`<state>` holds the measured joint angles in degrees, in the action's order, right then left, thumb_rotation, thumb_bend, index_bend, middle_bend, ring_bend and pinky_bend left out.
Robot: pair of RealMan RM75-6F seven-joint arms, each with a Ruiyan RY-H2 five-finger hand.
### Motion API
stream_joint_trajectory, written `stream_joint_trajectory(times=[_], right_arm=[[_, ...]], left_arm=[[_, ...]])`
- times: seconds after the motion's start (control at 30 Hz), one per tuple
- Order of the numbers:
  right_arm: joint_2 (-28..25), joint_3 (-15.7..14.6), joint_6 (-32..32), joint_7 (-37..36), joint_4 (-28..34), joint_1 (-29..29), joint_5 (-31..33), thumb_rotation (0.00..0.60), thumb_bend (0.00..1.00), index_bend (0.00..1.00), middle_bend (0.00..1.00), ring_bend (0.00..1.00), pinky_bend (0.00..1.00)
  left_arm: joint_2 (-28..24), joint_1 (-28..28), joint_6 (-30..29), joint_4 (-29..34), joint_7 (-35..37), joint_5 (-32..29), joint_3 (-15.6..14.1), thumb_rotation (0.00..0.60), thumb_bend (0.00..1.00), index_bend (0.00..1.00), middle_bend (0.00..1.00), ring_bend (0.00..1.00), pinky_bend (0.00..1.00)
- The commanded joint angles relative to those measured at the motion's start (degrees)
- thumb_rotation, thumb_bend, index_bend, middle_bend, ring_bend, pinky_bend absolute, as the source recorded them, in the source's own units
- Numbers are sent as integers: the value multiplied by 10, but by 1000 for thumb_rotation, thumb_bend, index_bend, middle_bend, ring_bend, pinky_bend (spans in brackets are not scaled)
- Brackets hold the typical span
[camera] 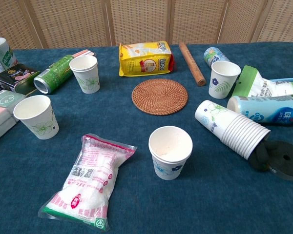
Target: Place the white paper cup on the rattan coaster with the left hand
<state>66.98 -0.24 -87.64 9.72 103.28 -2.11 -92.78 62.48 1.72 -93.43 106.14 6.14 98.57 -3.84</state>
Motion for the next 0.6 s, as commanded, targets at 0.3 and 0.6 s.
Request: stream_joint_trajectory(times=[0.3,0.6], right_arm=[[4,4,4,-3,-5,-2,4,600,221,0,0,0,0],[8,8,15,-9,-11,-6,14,600,220,0,0,0,0]], left_arm=[[-5,-10,23,6,-4,-7,-1,480,323,0,0,0,0],[-84,-45,117,55,-44,-63,-10,479,323,0,0,0,0]])
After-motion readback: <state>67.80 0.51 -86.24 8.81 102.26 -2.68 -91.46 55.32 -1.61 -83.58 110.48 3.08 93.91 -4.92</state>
